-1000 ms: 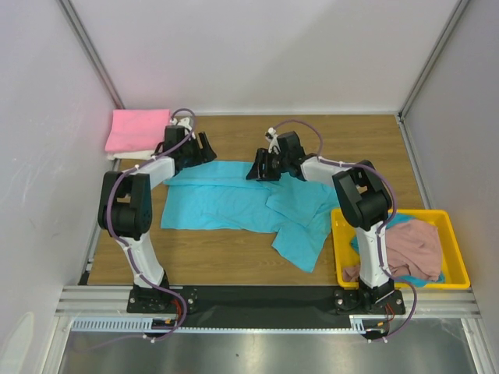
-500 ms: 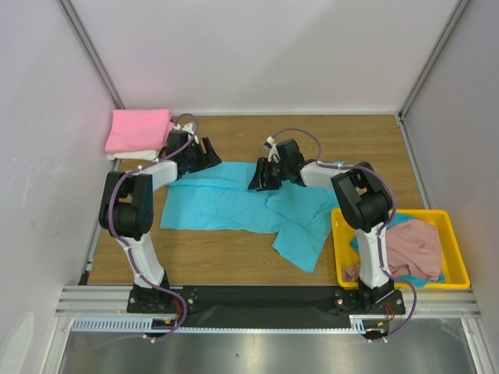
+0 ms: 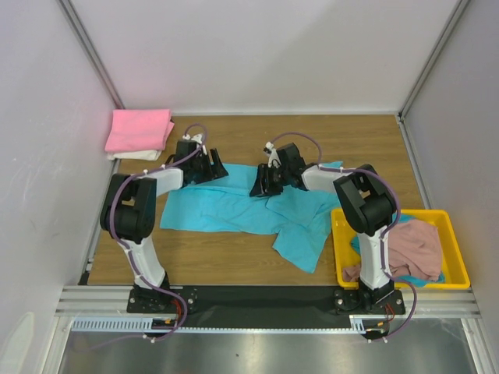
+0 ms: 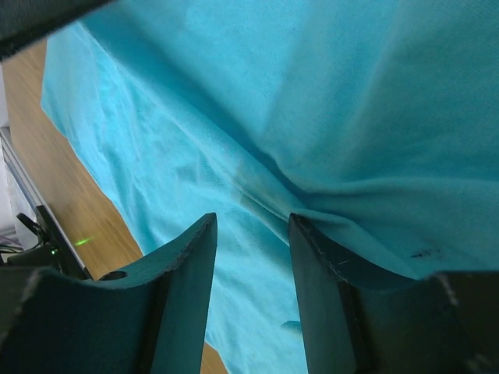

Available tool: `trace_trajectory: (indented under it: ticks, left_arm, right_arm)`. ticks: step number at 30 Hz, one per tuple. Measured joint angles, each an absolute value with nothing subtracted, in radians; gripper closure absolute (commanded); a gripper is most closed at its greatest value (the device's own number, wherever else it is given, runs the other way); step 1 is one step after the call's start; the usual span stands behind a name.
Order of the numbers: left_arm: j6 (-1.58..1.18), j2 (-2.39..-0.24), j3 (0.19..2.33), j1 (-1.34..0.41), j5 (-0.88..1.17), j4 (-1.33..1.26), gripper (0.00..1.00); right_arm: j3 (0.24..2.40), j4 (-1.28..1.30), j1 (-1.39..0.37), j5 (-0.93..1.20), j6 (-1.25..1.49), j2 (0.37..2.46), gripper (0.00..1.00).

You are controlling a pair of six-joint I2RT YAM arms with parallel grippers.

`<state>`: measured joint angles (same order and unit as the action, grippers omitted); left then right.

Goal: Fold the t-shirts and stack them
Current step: Fold the tshirt

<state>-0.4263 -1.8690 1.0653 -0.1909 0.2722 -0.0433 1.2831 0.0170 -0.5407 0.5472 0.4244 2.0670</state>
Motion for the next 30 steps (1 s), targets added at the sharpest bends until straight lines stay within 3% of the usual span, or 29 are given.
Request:
trace_trajectory:
  ticks: [16, 30]
  left_arm:
    - [-0.443, -1.76, 0.955, -0.208, 0.194, 0.036, 0.26]
    - [-0.422, -1.76, 1.039, -0.33, -0.096, 0.266, 0.25]
  right_arm:
    - [1.379, 0.15, -0.475, 0.401, 0.504, 2.039, 0.5]
    - [1.334, 0.224, -0.369, 0.216, 0.55, 2.006, 0.5]
